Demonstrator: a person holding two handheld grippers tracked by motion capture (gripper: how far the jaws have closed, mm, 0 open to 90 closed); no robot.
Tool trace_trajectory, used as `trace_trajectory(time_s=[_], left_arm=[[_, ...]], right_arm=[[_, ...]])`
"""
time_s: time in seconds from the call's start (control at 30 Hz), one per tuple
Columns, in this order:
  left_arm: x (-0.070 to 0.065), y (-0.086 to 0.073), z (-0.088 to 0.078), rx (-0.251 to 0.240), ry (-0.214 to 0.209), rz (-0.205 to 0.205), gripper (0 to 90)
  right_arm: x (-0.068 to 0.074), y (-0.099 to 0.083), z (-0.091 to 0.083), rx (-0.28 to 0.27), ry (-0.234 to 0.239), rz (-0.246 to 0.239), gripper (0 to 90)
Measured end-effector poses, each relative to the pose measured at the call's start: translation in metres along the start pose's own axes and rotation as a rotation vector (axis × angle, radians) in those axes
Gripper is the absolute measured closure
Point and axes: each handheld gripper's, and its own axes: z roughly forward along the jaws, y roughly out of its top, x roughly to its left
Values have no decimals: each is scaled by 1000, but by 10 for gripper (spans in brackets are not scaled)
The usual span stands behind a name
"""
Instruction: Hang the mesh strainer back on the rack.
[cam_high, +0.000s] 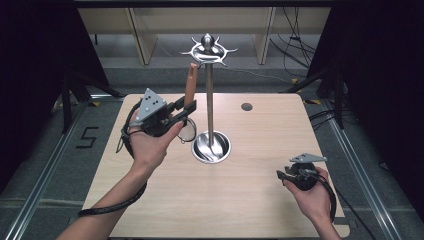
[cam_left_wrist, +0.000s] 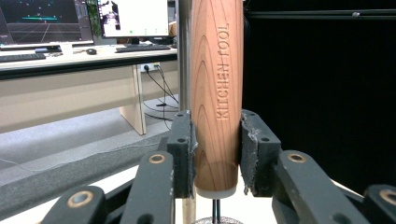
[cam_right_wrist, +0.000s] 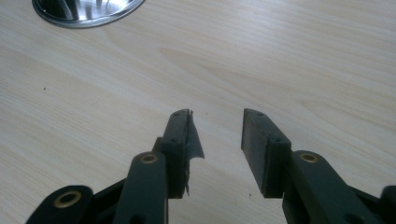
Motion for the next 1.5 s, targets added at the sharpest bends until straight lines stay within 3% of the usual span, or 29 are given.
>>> trace_trajectory(time_s=[0.17, 0.23, 0.6, 0.67, 0.9, 0.93, 1.17, 1.3, 1.5], left_arm=[[-2, 1, 2, -3, 8, 2, 677], [-2, 1, 3, -3, 8, 3, 677], [-2, 2, 11, 10, 22, 5, 677], [-4, 2, 12, 19, 31, -22, 677], [-4, 2, 19, 25, 46, -17, 676], [-4, 2, 20, 23, 45, -20, 676], [-4, 2, 25, 32, 51, -19, 675], [-4, 1, 28, 36, 51, -19, 675], [-4, -1, 32, 44, 51, -20, 675]], right_arm=[[-2, 0, 1, -18, 1, -28, 631], [0, 0, 0, -1, 1, 2, 632], [-1, -1, 1, -17, -4, -17, 632], [-2, -1, 1, -17, -5, -23, 632], [-2, -1, 2, -26, -5, -24, 632], [-1, -1, 1, -17, -1, -7, 632], [-2, -1, 1, -16, -4, -23, 632], [1, 0, -1, 2, 1, 11, 631], [1, 0, -1, -4, -1, -4, 631]])
